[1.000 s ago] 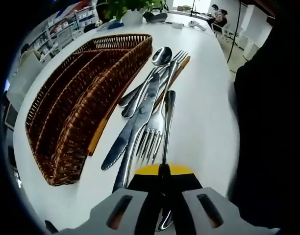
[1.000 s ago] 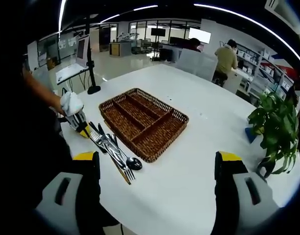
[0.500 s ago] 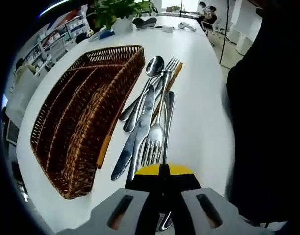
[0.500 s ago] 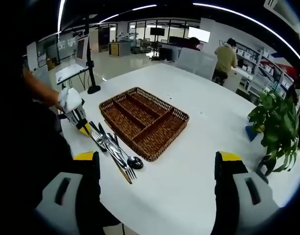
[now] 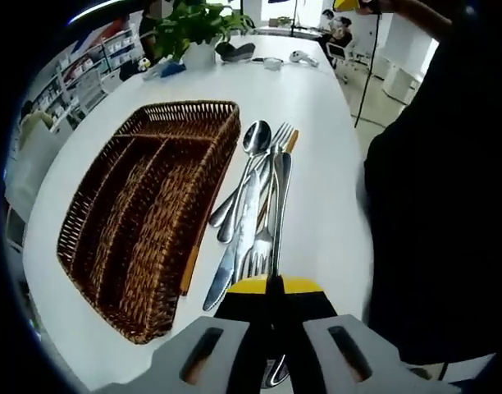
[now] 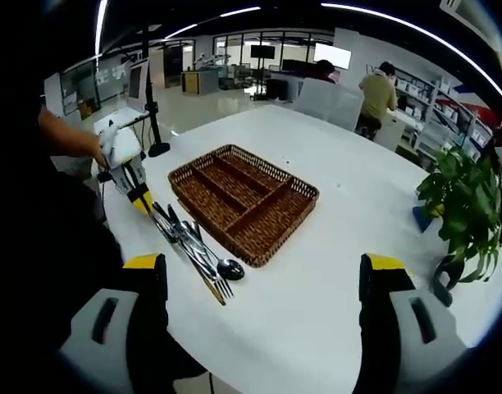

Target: Arrange the knives, forks, and spoons in their matching storage slots by inserting each utensil handle-first until every utensil is classified and aligned in the correct compartment

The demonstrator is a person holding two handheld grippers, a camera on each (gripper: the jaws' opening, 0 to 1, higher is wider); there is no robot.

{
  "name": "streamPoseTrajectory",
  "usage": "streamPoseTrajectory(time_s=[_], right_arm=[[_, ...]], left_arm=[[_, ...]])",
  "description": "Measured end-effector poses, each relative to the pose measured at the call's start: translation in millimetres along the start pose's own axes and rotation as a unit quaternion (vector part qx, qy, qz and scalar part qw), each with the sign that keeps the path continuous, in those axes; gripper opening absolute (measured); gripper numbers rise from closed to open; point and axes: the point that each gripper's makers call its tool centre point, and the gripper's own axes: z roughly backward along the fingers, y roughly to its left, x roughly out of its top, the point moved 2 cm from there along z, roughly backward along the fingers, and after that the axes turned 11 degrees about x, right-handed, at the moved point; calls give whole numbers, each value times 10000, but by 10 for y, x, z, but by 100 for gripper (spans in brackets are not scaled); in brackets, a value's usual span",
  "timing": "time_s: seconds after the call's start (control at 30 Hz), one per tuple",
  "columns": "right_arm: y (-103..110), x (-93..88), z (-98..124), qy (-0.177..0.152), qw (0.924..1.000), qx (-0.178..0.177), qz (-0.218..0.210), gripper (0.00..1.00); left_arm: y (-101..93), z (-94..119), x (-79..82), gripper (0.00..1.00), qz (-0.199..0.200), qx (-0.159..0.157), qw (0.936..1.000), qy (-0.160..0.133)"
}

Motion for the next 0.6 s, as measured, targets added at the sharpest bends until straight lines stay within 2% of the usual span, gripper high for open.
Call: streamPoseTrajectory(time_s=[0.13,0.4,0.6], right_arm=[[21,1,1,-22,10000,6,-19,100],[43,-28,23,-40,10000,8,-58,100],[56,-35,33,-50,10000,0,-62,100]], left_arm=[[55,117,107,0,-66,-31,10000,19],[173,299,242,0,-454,-14,9989,137],[239,337,282,0,-617,-65,9976,316]])
